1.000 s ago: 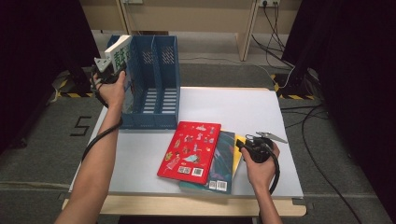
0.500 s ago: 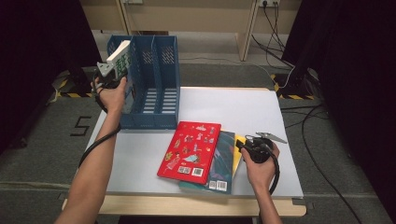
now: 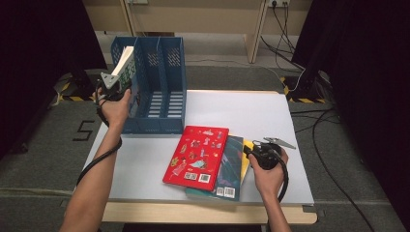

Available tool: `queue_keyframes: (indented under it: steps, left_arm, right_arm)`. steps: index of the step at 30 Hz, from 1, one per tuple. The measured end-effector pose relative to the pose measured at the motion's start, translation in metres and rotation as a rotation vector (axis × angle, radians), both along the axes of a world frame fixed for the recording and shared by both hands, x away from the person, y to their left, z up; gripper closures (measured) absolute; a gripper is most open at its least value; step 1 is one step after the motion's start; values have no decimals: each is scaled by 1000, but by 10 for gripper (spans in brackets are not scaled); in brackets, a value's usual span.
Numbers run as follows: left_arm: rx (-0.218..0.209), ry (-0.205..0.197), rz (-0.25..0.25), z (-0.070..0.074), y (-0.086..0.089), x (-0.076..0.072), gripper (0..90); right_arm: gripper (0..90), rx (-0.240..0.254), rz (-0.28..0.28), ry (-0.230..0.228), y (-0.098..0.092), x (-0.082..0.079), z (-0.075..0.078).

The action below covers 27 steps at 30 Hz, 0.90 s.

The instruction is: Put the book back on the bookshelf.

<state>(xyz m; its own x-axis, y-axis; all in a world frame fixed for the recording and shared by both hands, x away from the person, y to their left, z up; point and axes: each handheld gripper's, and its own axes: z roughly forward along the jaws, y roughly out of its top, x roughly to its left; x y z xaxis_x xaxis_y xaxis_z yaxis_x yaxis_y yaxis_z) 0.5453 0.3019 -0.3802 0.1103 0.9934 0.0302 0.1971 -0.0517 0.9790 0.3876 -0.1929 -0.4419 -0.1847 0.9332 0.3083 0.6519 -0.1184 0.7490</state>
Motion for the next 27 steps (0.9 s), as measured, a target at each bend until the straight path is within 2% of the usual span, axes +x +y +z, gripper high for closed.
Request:
queue_keyframes:
  steps: [4, 5, 6, 7, 10, 13, 15, 19, 24, 27]
  left_arm:
    - [-8, -10, -5, 0, 1, -6, 698]
    - [-37, -12, -16, 2, 2, -12, 688]
    - [-37, -12, -16, 2, 2, -12, 674]
    - [-74, -12, -36, 4, 4, -20, 667]
    - [-68, -15, -41, 5, 5, -27, 646]
    - [-69, 20, -43, 3, 5, -34, 646]
    - [-57, 39, -47, 1, 4, -32, 660]
    - [-63, 63, -37, -1, 3, -27, 663]
    - [-37, 72, -24, 2, -1, -17, 671]
    - [-31, 83, -20, 3, -2, -14, 705]
  right_arm:
    - [563, -2, 0, -2, 0, 0, -1]
    - [562, -4, 2, -3, 0, 0, 0]
    - [561, -4, 4, -2, 0, 0, 0]
    - [561, -4, 4, -2, 0, 0, 0]
    - [561, -1, 2, 1, 0, -1, 0]
    - [559, -1, 5, 2, 1, -1, 0]
    - [558, -2, 5, 3, 1, -1, 0]
    - [557, -2, 6, 5, 2, -2, 1]
    - [554, -4, 7, 4, 1, -1, 0]
    - [551, -2, 6, 12, 0, 0, 0]
